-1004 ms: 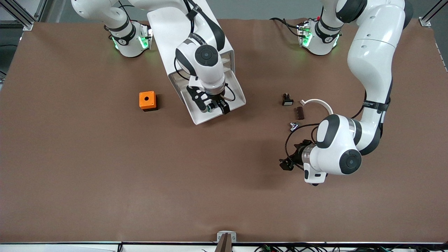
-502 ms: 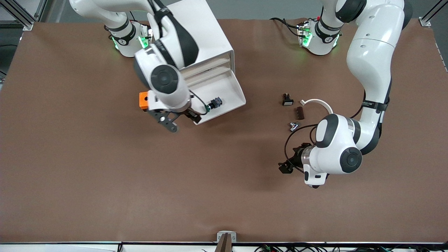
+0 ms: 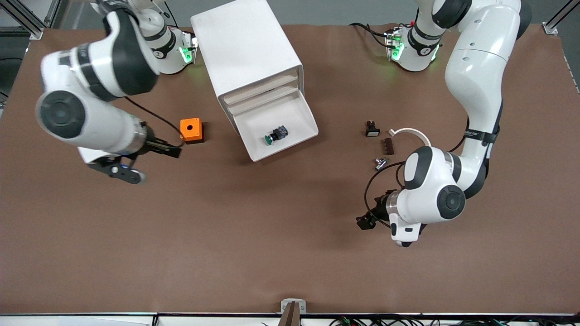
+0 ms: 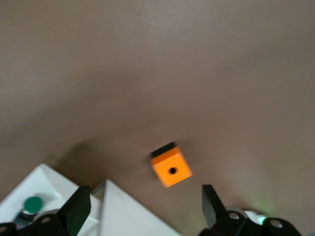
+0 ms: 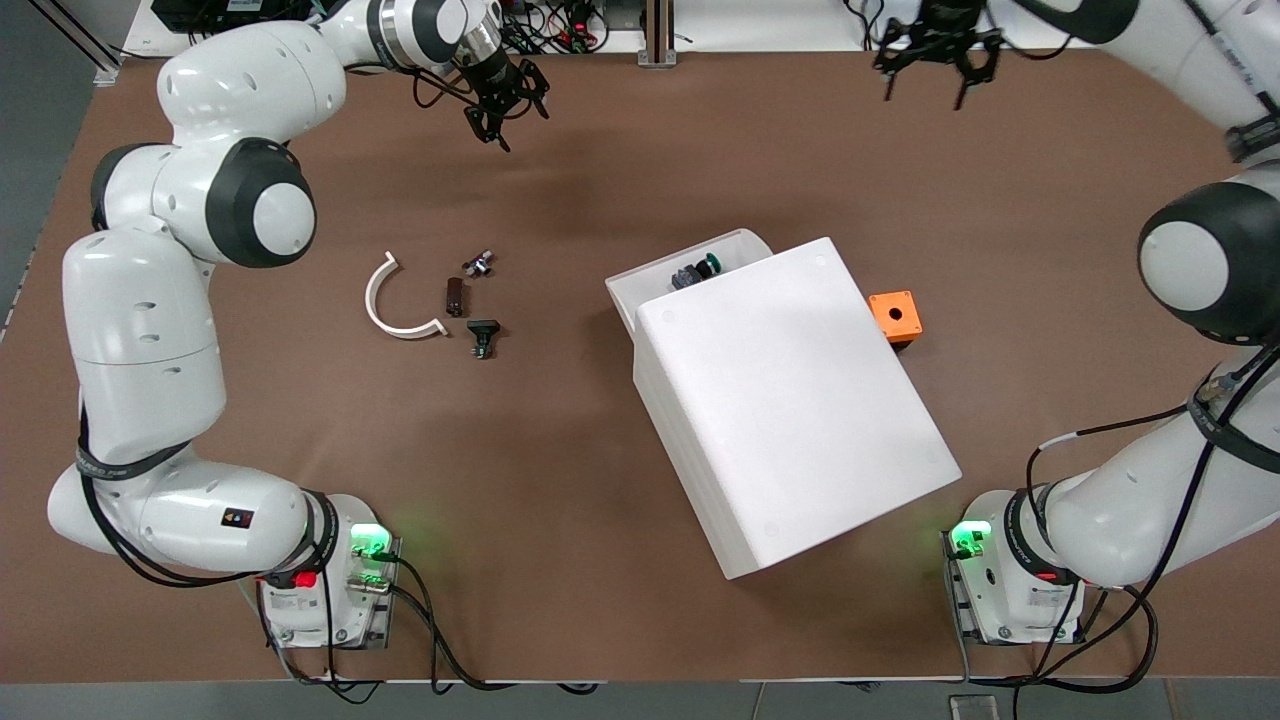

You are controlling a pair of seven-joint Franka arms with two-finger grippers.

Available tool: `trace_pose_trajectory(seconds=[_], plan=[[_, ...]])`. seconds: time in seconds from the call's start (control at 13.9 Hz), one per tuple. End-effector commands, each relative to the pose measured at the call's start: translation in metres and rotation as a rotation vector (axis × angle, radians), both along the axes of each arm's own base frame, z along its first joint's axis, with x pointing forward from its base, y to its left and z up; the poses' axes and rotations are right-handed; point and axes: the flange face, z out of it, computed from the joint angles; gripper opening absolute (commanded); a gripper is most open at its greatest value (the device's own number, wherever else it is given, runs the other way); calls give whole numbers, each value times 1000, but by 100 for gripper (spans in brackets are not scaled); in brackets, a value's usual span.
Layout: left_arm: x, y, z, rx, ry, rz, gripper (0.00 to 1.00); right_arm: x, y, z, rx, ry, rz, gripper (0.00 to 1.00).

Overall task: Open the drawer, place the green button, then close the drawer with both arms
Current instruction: 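Retract the right gripper away from the drawer toward its rest pose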

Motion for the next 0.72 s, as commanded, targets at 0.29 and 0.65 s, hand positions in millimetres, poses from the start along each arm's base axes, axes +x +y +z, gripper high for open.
trace_pose_trajectory(seconds=[0.29, 0.65], plan=[[-20, -45, 0, 46, -9, -16, 99, 11, -133, 43, 45, 2, 251, 100], [-30, -64, -5, 91, -7, -15, 99, 9, -178, 52, 84, -4, 351, 100]])
